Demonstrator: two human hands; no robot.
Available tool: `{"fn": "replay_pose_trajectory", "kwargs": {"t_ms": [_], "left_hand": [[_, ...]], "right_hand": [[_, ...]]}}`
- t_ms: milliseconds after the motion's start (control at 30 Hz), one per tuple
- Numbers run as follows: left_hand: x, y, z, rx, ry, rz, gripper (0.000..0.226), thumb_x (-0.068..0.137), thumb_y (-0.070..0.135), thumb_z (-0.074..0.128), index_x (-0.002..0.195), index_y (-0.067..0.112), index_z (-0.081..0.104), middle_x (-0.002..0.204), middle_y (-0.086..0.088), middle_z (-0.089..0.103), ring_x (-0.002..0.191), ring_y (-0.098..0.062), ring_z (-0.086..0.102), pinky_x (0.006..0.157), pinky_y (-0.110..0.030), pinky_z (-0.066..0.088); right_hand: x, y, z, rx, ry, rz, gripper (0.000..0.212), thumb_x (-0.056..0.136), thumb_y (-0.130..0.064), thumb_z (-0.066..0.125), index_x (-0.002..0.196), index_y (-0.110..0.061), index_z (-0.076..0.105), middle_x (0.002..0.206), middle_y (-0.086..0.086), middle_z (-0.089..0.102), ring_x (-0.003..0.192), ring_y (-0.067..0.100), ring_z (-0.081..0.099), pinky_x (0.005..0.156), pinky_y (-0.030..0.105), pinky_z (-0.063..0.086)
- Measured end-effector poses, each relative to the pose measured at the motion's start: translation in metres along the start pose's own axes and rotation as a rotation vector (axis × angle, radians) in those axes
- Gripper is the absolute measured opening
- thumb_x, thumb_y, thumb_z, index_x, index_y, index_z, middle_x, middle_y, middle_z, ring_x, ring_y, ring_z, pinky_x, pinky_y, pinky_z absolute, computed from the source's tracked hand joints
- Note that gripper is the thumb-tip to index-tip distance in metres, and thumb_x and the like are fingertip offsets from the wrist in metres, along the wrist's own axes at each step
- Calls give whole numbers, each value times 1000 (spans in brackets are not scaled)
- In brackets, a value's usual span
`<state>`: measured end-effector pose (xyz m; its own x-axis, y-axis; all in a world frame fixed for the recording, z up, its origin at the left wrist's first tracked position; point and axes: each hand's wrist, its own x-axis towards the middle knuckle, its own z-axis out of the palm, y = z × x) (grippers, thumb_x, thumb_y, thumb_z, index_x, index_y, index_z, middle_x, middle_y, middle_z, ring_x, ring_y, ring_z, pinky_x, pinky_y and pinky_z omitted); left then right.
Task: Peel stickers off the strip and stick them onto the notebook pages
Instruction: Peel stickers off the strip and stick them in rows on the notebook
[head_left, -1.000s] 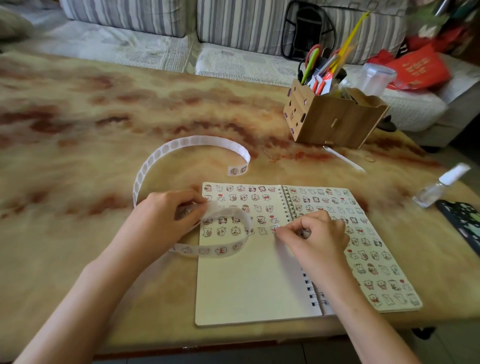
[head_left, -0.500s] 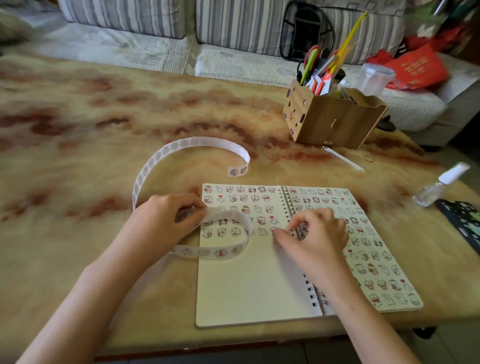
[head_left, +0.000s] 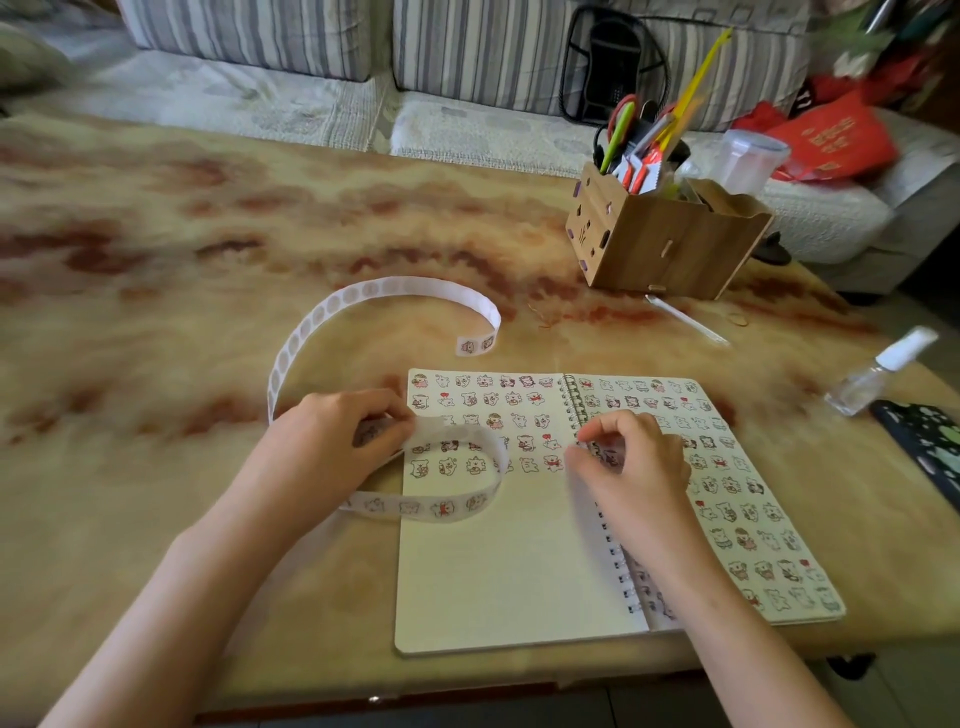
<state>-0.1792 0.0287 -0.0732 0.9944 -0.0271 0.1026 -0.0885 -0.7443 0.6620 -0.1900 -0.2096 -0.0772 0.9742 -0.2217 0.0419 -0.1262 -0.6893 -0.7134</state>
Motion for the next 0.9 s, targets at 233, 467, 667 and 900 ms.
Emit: {"fn": "replay_pose_trajectory", "kwargs": {"t_ms": [233,467,667,900], "left_hand": [[-1,2,-2,18,1,2,7,85,35,63,88,34,69,79,15,69,77,-9,63,72,-33,52],[-1,0,-1,-8,12,18,6,85,30,65,87,33,70,79,18,69,78,-6,65,73,-30,52],[1,10,-8,-357,141,-10,9,87,21,64,80,22,69,71,11,69,63,0,62,58,-7,43],[3,10,-17,-471,272,-65,10,88,22,63,80,24,70,68,11,71,61,-1,62,61,-10,45]], "right_hand": [[-1,-1,-1,30,-17,-14,20,79,-32,74,90,-27,59,102,-8,53,106,19,47,101,45,37],[1,2,-4,36,-42,-36,8,87,-24,65,87,-29,58,101,-14,48,109,18,45,102,45,36],[0,-14,-6,129,-48,-152,7,89,-33,61,85,-27,62,94,-10,60,83,2,48,77,12,38],[-19,-49,8,-37,-218,-241,36,87,-50,59,118,-33,59,73,-10,62,59,-2,54,55,14,38]]}}
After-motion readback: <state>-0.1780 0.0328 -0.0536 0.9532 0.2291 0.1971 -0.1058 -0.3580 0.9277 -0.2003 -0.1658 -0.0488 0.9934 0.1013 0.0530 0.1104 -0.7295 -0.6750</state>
